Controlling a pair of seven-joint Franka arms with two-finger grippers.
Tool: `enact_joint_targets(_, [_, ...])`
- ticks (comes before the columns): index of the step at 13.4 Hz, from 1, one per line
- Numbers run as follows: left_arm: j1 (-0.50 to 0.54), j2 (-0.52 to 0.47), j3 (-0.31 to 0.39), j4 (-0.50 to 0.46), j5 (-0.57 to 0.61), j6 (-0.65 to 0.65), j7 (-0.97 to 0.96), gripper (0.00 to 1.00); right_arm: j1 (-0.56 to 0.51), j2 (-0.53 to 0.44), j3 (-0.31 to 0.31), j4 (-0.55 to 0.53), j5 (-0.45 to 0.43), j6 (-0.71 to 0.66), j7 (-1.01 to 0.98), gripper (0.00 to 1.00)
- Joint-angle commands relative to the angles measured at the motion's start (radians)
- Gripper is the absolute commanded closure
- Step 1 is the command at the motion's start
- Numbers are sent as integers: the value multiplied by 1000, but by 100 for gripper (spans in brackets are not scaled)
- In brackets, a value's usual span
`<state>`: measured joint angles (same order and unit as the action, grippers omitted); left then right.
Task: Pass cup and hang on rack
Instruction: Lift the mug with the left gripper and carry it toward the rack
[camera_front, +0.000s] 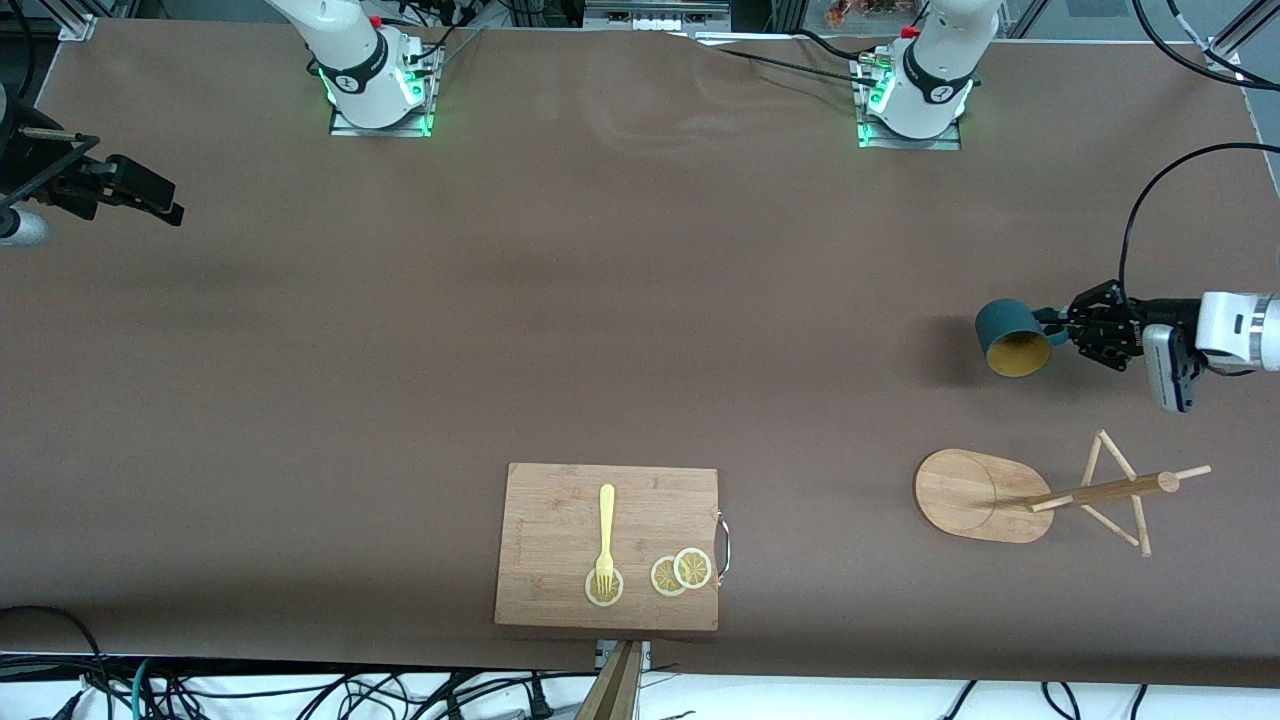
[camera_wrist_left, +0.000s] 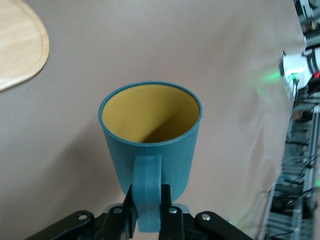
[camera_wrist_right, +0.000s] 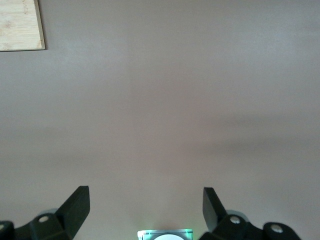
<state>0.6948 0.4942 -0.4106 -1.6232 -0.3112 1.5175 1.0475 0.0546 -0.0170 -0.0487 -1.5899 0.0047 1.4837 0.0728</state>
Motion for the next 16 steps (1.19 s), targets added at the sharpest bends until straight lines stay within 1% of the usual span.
enact_joint_targets(1, [-9, -3, -17, 77, 29, -103, -246, 100, -4, 11, 1, 27, 1, -23, -4, 0])
enact_joint_targets(3, [-17, -3, -25, 120, 29, -154, -406, 100, -4, 11, 1, 27, 1, -23, -4, 0])
enact_joint_targets(6, [-49, 7, -19, 179, 34, -221, -584, 100, -4, 11, 0, 27, 1, -23, -5, 0])
enact_joint_targets(8, [-63, 15, -17, 209, 40, -240, -650, 100, -7, 11, 0, 27, 1, -23, -5, 0])
enact_joint_targets(9, [-70, 15, -17, 215, 35, -243, -716, 100, -7, 11, -2, 27, 1, -23, -5, 0])
enact_joint_targets(11, [-95, 21, -13, 258, 41, -243, -869, 100, -7, 11, -2, 27, 1, -23, -5, 0])
enact_joint_targets(12, [-109, 36, -4, 299, 55, -246, -901, 100, -7, 11, -2, 25, 1, -23, -5, 0])
enact_joint_targets(14, [-147, 67, -4, 373, 163, -272, -1006, 100, -7, 11, -2, 25, 1, -25, -7, 0])
enact_joint_targets(16, [-173, 67, -1, 408, 211, -273, -1057, 100, -9, 12, -2, 27, 1, -31, -5, 0])
